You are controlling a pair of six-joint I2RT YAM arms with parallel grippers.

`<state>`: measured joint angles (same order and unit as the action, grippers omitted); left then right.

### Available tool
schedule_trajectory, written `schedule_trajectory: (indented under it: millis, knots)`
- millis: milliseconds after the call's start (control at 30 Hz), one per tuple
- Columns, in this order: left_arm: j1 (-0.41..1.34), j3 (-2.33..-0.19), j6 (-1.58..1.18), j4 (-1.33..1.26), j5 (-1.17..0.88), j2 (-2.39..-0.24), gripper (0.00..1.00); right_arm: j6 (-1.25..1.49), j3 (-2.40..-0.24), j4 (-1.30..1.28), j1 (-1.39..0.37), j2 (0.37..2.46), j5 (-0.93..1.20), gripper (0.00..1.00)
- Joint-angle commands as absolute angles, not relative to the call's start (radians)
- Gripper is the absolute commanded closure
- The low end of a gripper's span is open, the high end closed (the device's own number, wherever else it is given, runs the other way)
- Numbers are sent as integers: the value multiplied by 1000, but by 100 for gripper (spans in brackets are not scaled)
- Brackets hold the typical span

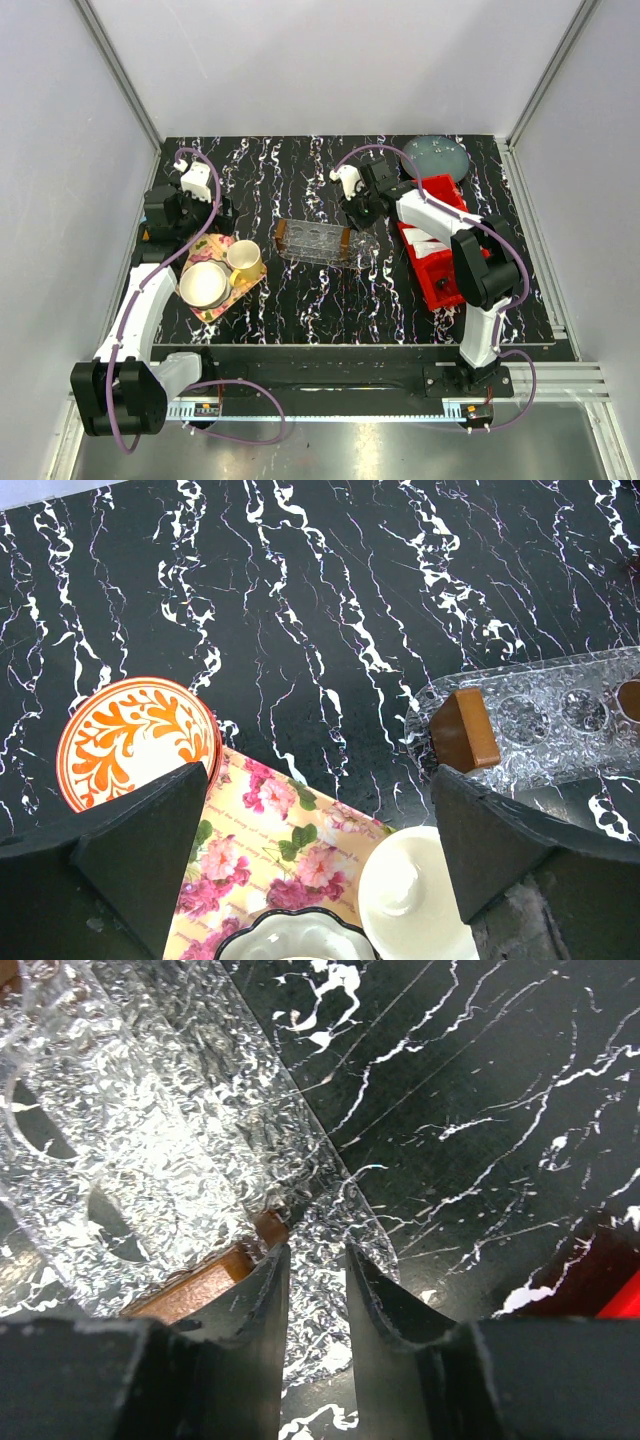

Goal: Prepare toiletry sets of a toothbrush and toothpaste on the tray

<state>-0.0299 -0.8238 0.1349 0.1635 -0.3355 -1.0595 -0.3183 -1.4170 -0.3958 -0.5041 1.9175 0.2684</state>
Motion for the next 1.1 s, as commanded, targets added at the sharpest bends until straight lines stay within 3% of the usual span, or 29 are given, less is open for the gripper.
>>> schedule_trajectory:
  millis: [0,400,767,1067]
  knots:
    - [-29,-816,152,117,-344,-1029,1,-333,-1422,-390,-517,1870,204,64]
    - [-29,-815,156,114,-348,-1028,1,-339,-1419,-438,-508,1764,-60,55]
    - [-28,-799,161,123,-373,-1005,1,-305,-1315,-733,-434,1438,-123,44]
    - [-29,-801,153,123,-394,-1005,1,-362,-1194,-900,-292,1215,-150,41]
